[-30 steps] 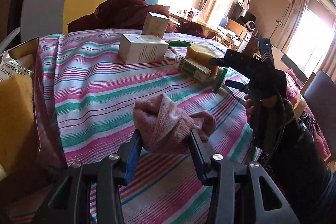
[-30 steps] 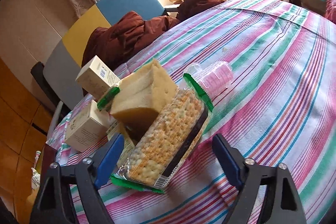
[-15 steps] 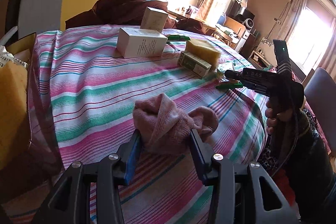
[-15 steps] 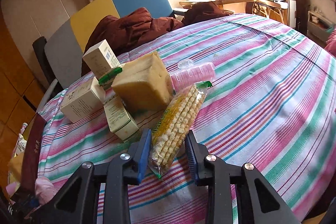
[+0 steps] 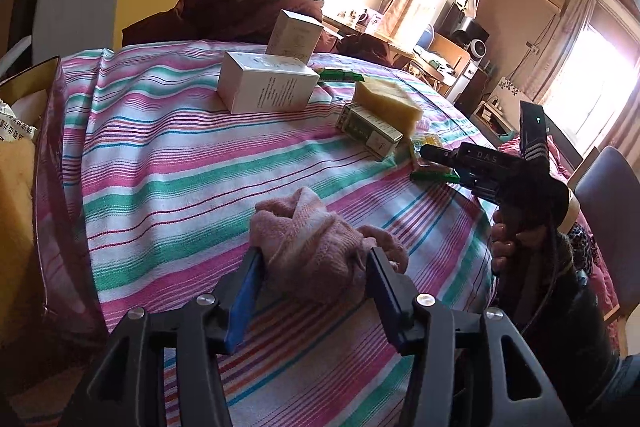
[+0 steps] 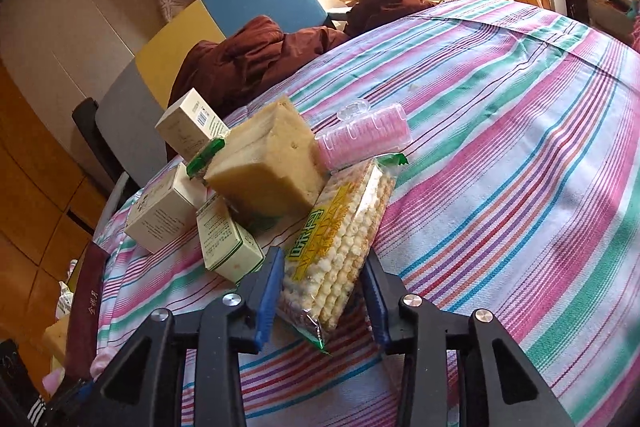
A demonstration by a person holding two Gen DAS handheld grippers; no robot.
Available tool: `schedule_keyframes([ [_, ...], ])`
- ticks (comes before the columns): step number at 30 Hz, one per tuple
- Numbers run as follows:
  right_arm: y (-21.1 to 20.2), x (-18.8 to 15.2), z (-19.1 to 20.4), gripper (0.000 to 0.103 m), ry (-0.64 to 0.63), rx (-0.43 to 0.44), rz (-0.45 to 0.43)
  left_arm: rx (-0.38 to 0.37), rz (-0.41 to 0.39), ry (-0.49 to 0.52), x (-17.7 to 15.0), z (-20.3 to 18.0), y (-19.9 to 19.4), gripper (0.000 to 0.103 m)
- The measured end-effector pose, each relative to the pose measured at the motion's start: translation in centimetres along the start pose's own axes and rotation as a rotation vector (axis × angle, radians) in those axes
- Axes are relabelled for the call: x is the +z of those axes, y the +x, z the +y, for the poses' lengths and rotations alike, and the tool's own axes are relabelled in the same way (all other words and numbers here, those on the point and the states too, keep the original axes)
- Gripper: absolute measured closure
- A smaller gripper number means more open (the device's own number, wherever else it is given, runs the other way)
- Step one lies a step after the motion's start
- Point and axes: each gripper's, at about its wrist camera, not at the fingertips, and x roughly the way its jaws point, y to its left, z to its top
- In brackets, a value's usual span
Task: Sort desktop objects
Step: 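Grasp the corn-puff snack bag with the right tool while the left holds the glove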
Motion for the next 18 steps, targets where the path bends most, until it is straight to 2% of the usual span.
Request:
schedule_keyframes([
  [4,0.2,-0.4,-0.3,0.056,0.008,0.033,-0.032,0.014,0.006,0.002,0.2,-0.2,0.8,0.041],
  [9,0.2,-0.5,0.0,0.042,0.006,0.064,-0.050,0.028,0.013,0.003,0.1,-0.3,1.6,0.038],
  [14,0.0,-0.5,-0.4,0.041,0.036,0.103,-0.059,-0.018,-0.007,-0.045,0.1,0.7,1.6,0.035],
  [18,0.0,-0.6,-0.3,0.044,0.028,0.091,-0.065,-0.066,-0.022,-0.110,0.3,1.7,1.5,0.035],
])
